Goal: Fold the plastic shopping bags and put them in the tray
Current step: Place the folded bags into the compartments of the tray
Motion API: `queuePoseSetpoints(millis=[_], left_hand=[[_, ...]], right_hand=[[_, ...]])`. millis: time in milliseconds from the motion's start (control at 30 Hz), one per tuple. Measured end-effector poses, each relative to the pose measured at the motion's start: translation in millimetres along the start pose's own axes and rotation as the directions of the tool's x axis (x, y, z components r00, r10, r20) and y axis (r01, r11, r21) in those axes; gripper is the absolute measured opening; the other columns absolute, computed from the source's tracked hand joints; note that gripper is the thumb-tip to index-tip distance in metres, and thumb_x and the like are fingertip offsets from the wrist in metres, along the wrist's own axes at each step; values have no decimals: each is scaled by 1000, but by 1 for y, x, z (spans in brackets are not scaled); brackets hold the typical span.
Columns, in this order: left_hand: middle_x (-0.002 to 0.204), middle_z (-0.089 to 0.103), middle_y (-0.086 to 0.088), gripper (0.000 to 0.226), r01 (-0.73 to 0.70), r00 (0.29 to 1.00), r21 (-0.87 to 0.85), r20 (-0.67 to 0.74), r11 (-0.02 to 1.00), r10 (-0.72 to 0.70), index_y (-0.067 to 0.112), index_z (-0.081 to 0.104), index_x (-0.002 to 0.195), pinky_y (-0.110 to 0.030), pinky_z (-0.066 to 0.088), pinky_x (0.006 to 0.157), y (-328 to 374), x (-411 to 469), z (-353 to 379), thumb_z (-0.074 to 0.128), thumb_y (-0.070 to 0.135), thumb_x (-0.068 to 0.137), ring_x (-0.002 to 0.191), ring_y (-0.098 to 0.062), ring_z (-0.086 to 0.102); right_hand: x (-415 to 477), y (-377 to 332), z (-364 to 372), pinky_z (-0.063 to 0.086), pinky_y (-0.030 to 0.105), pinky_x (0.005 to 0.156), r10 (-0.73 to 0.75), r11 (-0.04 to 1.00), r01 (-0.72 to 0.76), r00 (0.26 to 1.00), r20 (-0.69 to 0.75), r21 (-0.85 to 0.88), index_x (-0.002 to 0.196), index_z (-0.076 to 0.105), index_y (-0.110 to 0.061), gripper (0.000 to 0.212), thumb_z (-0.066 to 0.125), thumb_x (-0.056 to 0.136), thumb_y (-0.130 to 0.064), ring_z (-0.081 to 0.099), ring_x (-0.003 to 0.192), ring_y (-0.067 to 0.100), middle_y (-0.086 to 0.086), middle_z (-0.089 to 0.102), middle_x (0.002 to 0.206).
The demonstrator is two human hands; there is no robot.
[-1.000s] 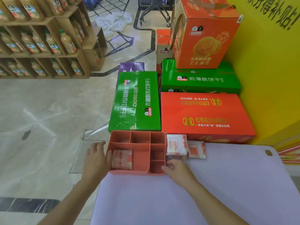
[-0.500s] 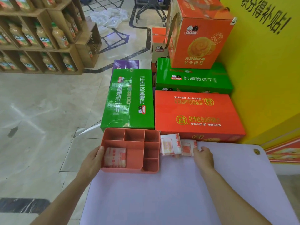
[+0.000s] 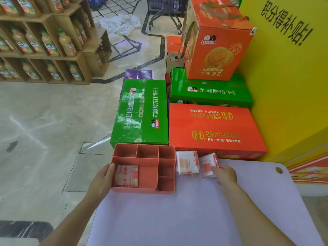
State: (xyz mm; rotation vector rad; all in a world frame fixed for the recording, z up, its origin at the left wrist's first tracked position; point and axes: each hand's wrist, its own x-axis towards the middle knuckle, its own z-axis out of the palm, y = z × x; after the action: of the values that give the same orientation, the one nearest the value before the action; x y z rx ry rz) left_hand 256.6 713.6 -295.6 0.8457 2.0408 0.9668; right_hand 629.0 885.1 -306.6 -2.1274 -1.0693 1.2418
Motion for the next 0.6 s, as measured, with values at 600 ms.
queuePoseSetpoints(millis=[600], left_hand=[[98, 73, 8, 29, -29, 997, 49, -63, 998, 32, 26, 69, 107, -38, 56, 78, 10, 9, -11, 43, 39, 103, 90, -6, 67]], right_hand=[[-129, -83, 109, 60, 33, 62, -186, 969, 52, 800, 570, 242, 113, 63, -5, 25, 67, 90, 4, 75, 84, 22, 14, 74, 109]])
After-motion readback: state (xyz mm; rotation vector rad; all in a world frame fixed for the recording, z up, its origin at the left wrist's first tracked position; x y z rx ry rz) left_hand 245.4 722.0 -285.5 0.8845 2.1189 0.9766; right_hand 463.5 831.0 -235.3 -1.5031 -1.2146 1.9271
